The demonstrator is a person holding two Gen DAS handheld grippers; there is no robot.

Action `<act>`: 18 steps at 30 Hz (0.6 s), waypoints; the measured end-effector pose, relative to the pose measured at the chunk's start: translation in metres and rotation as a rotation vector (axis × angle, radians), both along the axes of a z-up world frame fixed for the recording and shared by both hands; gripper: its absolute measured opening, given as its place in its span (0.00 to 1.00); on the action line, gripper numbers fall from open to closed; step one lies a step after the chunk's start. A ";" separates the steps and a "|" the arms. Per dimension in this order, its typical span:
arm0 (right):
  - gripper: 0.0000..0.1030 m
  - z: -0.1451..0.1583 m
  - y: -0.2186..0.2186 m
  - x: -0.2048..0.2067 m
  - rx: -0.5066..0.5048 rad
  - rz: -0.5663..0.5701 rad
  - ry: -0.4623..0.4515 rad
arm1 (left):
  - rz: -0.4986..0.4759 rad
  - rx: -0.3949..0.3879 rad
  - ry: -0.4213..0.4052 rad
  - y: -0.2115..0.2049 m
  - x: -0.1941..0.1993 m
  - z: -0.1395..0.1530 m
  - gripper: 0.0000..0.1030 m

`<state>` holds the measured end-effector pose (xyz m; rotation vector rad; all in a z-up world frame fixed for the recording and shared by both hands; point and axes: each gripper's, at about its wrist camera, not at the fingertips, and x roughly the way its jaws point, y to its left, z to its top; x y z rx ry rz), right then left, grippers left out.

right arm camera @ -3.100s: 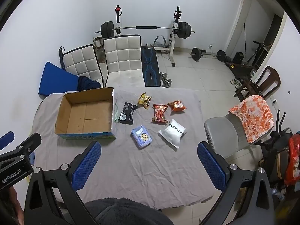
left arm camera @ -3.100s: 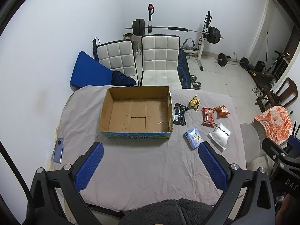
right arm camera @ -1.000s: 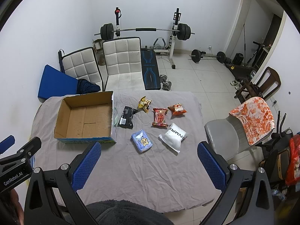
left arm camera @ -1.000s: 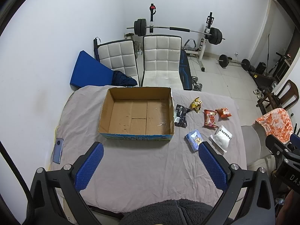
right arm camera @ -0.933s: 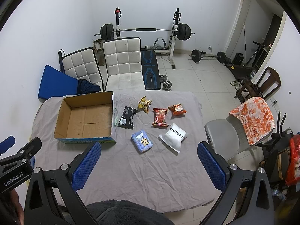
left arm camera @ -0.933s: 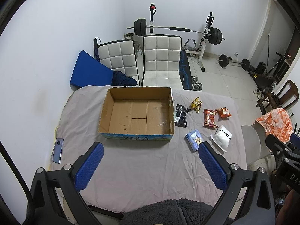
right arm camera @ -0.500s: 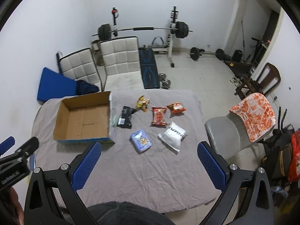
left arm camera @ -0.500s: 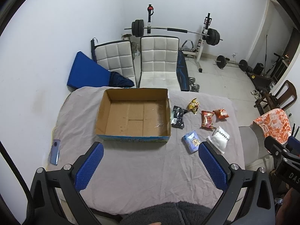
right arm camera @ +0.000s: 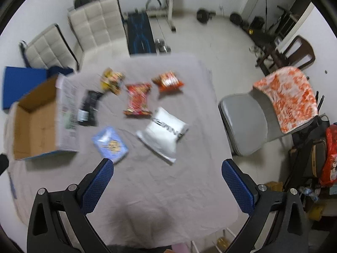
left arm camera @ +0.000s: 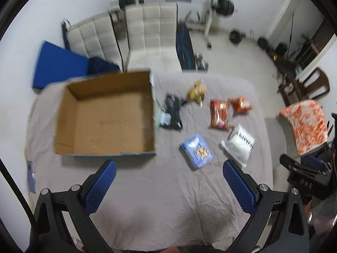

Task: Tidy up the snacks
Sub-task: 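Grasp the blue dog pouch with the left tool while the right tool grasps the white NMAX pouch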

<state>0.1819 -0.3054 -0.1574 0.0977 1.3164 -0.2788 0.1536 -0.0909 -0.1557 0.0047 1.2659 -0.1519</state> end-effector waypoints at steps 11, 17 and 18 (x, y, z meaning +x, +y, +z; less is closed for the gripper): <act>1.00 -0.176 -0.085 0.086 0.263 -0.309 0.241 | 0.005 0.050 0.277 -0.078 0.052 -0.152 1.00; 1.00 -0.248 -0.086 0.107 0.372 -0.421 0.357 | 0.054 0.064 0.361 -0.084 0.074 -0.196 1.00; 0.95 -0.259 -0.085 0.108 0.383 -0.428 0.378 | 0.060 0.065 0.370 -0.084 0.076 -0.201 1.00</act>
